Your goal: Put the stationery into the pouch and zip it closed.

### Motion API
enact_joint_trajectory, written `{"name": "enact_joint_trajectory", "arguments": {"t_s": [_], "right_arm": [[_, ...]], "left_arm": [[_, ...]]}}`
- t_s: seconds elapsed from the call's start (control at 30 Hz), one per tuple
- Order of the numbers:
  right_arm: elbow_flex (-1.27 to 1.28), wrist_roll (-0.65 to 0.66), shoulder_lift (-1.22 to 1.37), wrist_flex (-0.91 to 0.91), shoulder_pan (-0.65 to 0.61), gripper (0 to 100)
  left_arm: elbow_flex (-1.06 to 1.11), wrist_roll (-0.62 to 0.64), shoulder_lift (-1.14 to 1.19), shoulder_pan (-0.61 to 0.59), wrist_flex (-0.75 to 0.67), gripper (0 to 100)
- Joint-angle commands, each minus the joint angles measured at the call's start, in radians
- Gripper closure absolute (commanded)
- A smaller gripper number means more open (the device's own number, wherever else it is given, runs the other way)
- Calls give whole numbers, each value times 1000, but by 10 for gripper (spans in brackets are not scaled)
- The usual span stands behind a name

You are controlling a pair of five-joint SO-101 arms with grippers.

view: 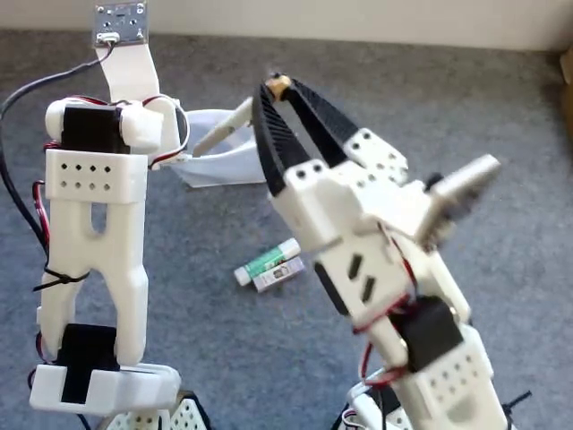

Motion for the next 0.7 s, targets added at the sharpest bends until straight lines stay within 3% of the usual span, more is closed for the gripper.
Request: {"name": "enact_joint_trajectory", "arguments": {"t_s": [0.0,0.23,0.4,0.67], "right_arm": [[-59,14,59,-62,47,995],[-56,34,108,-74,71,995],[-50,252,111,-71,35,995],[33,433,111,-68,-48,995]], "left_arm": [[19,6,24,-27,-2,992],[19,5,24,-27,-5,992],[19,5,24,-28,-5,992],[19,5,24,-28,-6,992]]}}
